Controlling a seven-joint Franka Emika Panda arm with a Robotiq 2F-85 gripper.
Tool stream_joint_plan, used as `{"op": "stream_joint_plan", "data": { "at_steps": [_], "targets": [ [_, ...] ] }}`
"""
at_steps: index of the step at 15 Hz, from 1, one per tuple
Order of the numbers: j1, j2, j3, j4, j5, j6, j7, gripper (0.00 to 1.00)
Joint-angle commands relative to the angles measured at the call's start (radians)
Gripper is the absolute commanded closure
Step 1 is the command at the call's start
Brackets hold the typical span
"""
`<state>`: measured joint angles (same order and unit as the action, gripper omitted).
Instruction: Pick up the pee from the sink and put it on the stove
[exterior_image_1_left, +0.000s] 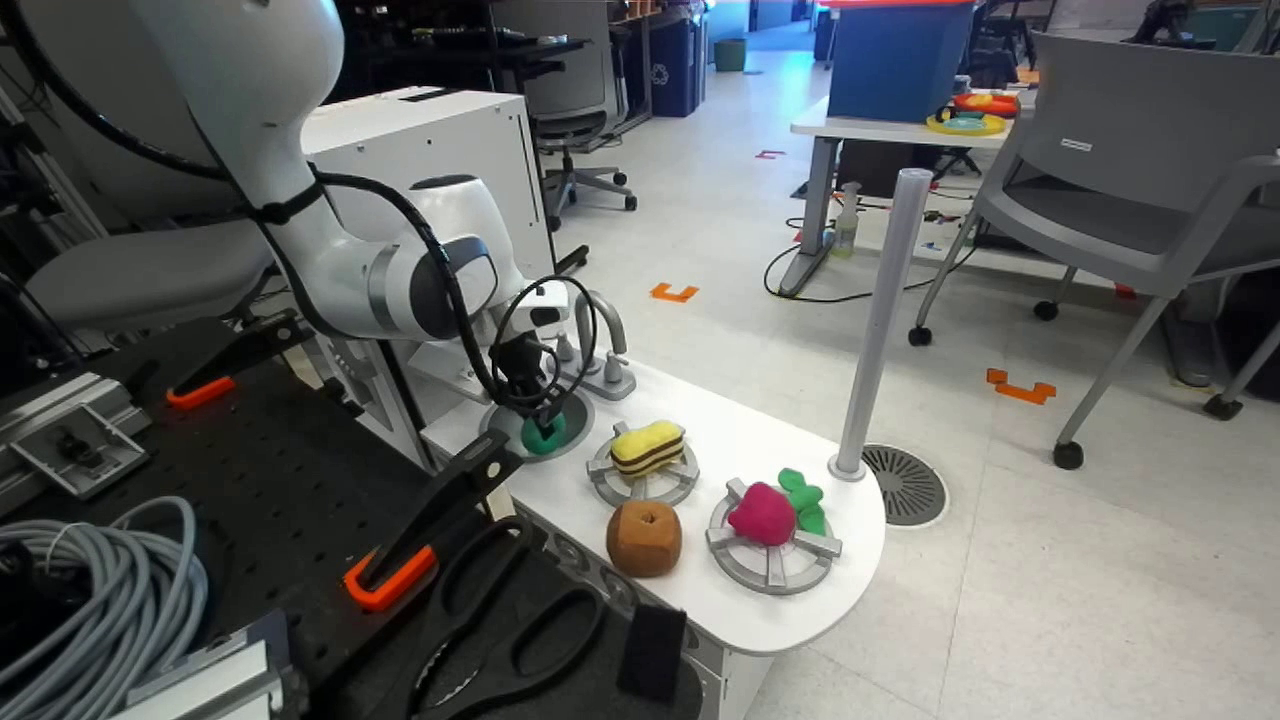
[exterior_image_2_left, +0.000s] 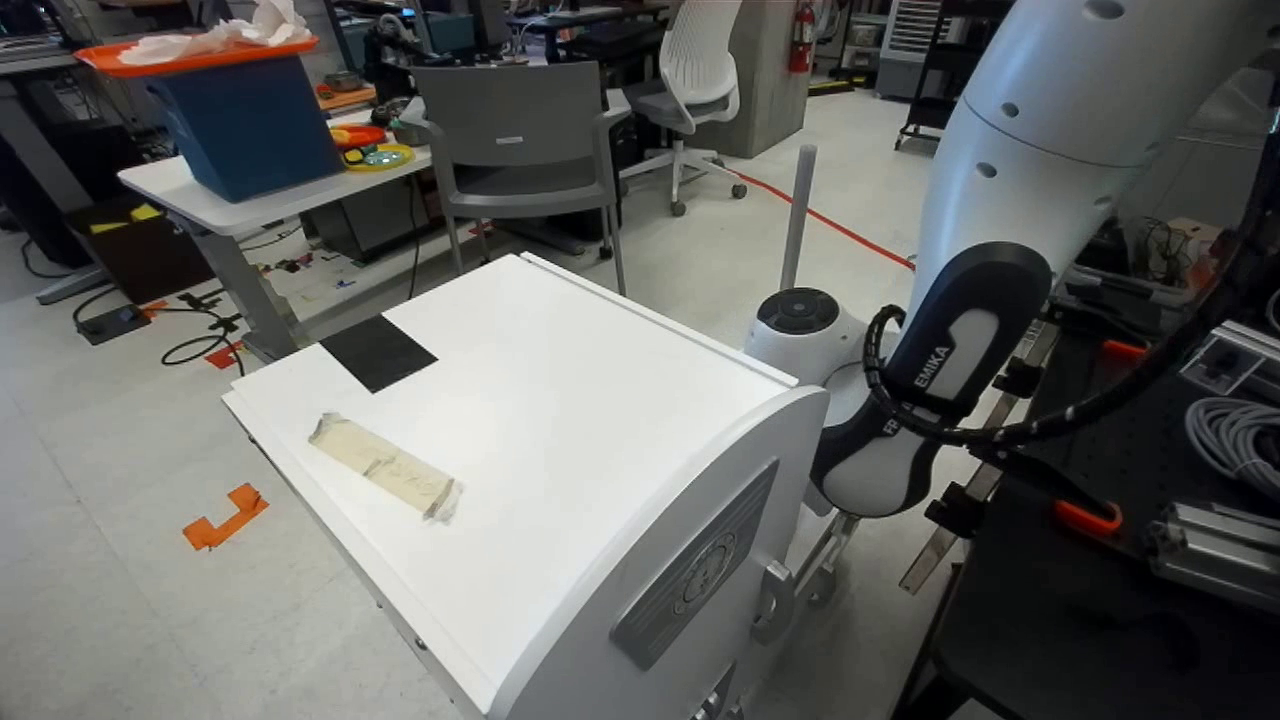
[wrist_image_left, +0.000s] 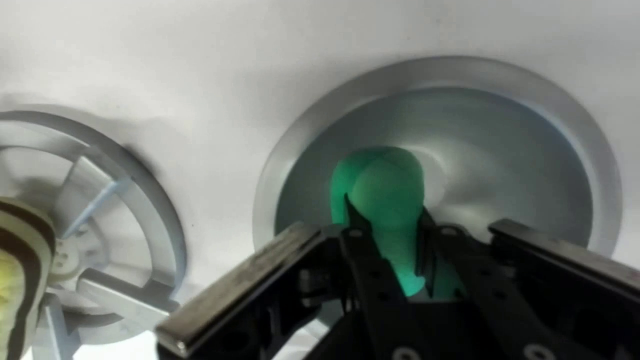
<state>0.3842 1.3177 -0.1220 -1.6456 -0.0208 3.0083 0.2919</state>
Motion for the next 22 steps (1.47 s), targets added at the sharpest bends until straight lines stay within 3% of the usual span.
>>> {"op": "stream_joint_plan", "data": {
  "at_steps": [1, 6, 11, 19, 22],
  "targets": [
    [0.025, -0.134, -0.019, -0.243, 0.002, 0.136, -0.049, 0.95],
    [0.041, -0.276, -0.036, -0.44, 0.032, 0.288, -0.11, 0.95],
    [0.031, -0.342, -0.048, -0.52, 0.073, 0.265, -0.12, 0.95],
    [0.021, -0.281, -0.083, -0.438, 0.149, 0.208, -0.102, 0.95],
    [0.006, -0.241, -0.091, -0.362, 0.153, 0.134, -0.086, 0.95]
  ]
}}
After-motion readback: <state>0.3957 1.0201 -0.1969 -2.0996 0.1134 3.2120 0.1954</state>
